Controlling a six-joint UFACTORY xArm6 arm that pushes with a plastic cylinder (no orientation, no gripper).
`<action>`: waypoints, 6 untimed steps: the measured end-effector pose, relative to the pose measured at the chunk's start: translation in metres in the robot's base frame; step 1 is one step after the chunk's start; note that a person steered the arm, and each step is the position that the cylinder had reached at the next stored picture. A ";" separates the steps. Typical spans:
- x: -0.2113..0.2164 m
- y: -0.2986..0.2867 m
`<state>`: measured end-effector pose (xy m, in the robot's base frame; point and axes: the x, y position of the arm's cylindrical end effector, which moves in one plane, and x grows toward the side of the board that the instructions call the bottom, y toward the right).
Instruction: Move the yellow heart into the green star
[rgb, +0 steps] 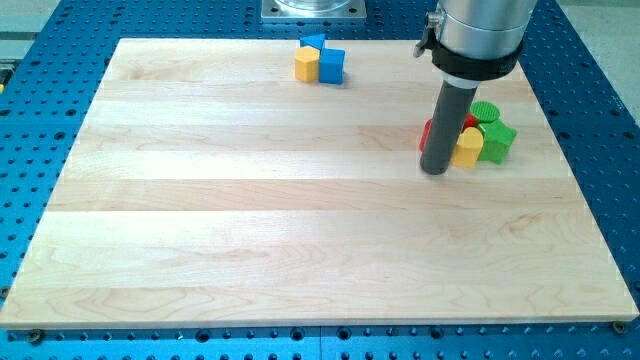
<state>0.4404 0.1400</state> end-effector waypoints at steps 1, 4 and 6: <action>0.000 0.000; -0.006 0.024; 0.008 0.025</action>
